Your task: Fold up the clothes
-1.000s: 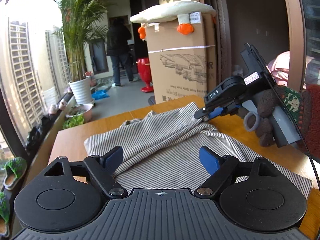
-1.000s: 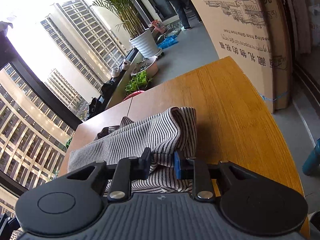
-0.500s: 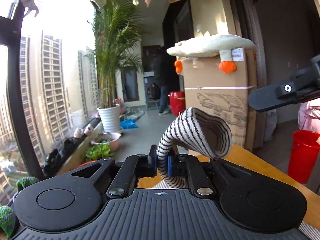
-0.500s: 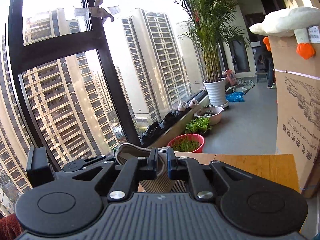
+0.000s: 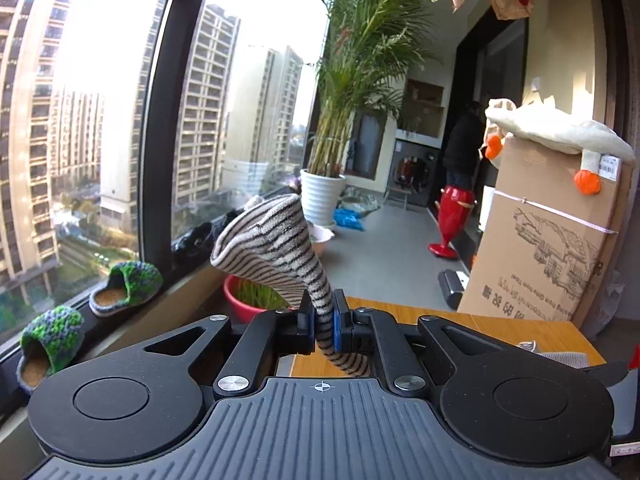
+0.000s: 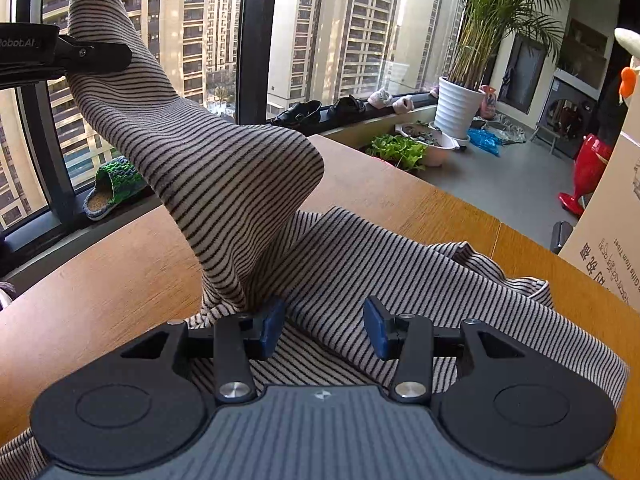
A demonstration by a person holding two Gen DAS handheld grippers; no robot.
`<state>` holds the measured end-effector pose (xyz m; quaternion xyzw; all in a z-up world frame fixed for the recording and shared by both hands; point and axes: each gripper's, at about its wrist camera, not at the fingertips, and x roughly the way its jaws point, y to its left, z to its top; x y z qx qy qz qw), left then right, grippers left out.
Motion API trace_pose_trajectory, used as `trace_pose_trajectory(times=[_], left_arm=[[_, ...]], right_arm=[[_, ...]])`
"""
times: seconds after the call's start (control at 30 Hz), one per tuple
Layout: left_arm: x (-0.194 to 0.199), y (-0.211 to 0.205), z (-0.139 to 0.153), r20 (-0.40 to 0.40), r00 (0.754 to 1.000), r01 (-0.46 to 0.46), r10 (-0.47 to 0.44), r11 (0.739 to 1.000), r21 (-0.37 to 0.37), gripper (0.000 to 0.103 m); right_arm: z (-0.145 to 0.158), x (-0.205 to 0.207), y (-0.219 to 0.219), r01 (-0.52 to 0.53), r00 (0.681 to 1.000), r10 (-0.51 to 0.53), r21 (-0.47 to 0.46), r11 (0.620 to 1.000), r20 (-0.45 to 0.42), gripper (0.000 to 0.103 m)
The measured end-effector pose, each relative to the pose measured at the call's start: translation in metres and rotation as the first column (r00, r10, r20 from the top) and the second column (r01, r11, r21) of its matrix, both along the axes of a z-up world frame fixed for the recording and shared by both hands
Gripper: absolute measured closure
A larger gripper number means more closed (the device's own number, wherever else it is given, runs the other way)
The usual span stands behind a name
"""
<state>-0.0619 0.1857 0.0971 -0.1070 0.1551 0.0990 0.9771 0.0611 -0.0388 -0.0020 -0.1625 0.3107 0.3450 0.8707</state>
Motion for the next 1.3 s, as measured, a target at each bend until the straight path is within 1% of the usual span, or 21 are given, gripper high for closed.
trace_pose_trajectory(times=[0.07,0.1,0.13,0.17,0.2,0.23,0.33,0.4,0.47,0.53,0.6,0.67,0.7,0.8,0.93,1.0,1.07,1.1,1.17,1.23,1.3], left_arm=[[-0.001,0.0,-0.005,-0.01,1.0,0.013,-0.014,1.0,-0.018,0.094],[0.0,-0.001,-0.008,-0.014,1.0,0.02,-0.02,0.999,-0.027,0.094],[0.001,-0.002,-0.01,-0.018,0.999,0.027,-0.028,0.999,-0.038,0.094],[0.003,-0.003,-0.011,-0.019,0.999,0.032,-0.033,0.998,-0.048,0.094],[0.005,-0.008,-0.013,-0.023,0.999,0.039,-0.04,0.998,-0.057,0.094],[0.009,-0.012,-0.014,-0.025,0.999,0.046,-0.048,0.997,-0.064,0.094],[0.021,-0.025,-0.013,-0.026,0.997,0.068,-0.07,0.996,-0.062,0.094],[0.02,-0.03,-0.011,-0.026,0.996,0.082,-0.083,0.996,-0.041,0.094],[0.02,-0.032,-0.009,-0.029,0.995,0.093,-0.094,0.995,-0.024,0.094],[0.024,-0.037,-0.009,-0.033,0.994,0.099,-0.1,0.995,-0.023,0.094],[0.026,-0.041,-0.01,-0.038,0.994,0.105,-0.106,0.994,-0.032,0.094],[0.032,-0.047,-0.014,-0.05,0.992,0.115,-0.117,0.992,-0.04,0.094],[0.035,-0.05,-0.016,-0.058,0.99,0.122,-0.125,0.991,-0.045,0.094],[0.043,-0.066,-0.031,-0.107,0.98,0.159,-0.166,0.985,-0.067,0.093],[0.038,-0.086,-0.057,-0.196,0.956,0.21,-0.219,0.975,-0.066,0.091],[0.031,-0.089,-0.067,-0.234,0.945,0.218,-0.228,0.974,-0.067,0.085],[0.019,-0.086,-0.068,-0.245,0.943,0.211,-0.226,0.974,-0.085,0.073],[0.013,-0.084,-0.068,-0.249,0.942,0.207,-0.225,0.974,-0.095,0.069],[-0.007,-0.08,-0.06,-0.235,0.948,0.195,-0.215,0.975,-0.105,0.049],[-0.029,-0.082,-0.05,-0.211,0.951,0.212,-0.228,0.973,-0.096,0.047],[-0.049,-0.089,-0.045,-0.198,0.941,0.258,-0.274,0.961,-0.104,0.048]], right_arm=[[-0.006,-0.003,0.002,0.0,1.0,0.0,0.014,1.0,0.004,0.051],[-0.009,-0.006,-0.001,-0.013,1.0,0.012,0.014,1.0,0.016,0.055],[-0.011,-0.01,-0.005,-0.025,0.999,0.025,0.014,1.0,0.028,0.066],[-0.013,-0.013,-0.008,-0.036,0.999,0.035,0.015,0.999,0.035,0.074],[-0.012,-0.015,-0.01,-0.043,0.999,0.042,0.015,0.999,0.034,0.086],[-0.011,-0.015,-0.013,-0.041,0.998,0.04,0.016,0.999,0.039,0.094],[0.002,-0.013,-0.028,0.003,0.997,-0.006,0.032,0.999,0.074,0.097],[0.022,-0.006,-0.058,0.07,0.991,-0.078,0.076,0.995,0.112,0.098],[0.047,0.003,-0.099,0.155,0.976,-0.173,0.14,0.978,0.135,0.098],[0.075,0.006,-0.144,0.242,0.944,-0.28,0.21,0.947,0.173,0.098],[0.102,0.001,-0.187,0.305,0.903,-0.369,0.274,0.912,0.222,0.098],[0.123,-0.005,-0.22,0.341,0.872,-0.422,0.312,0.887,0.249,0.098],[0.126,-0.009,-0.231,0.351,0.867,-0.434,0.317,0.881,0.245,0.098],[0.118,-0.018,-0.255,0.382,0.871,-0.448,0.295,0.876,0.202,0.098],[0.07,-0.03,-0.263,0.451,0.873,-0.478,0.213,0.867,0.097,0.098],[0.049,-0.037,-0.267,0.481,0.87,-0.494,0.215,0.85,0.007,0.097],[0.037,-0.051,-0.27,0.489,0.869,-0.492,0.228,0.842,-0.049,0.095],[0.036,-0.061,-0.272,0.486,0.87,-0.491,0.237,0.841,-0.043,0.095],[0.04,-0.082,-0.273,0.47,0.876,-0.482,0.255,0.845,-0.014,0.089],[0.046,-0.107,-0.274,0.434,0.893,-0.451,0.29,0.853,-0.011,0.079],[0.049,-0.128,-0.275,0.387,0.919,-0.386,0.342,0.856,-0.076,0.078]])
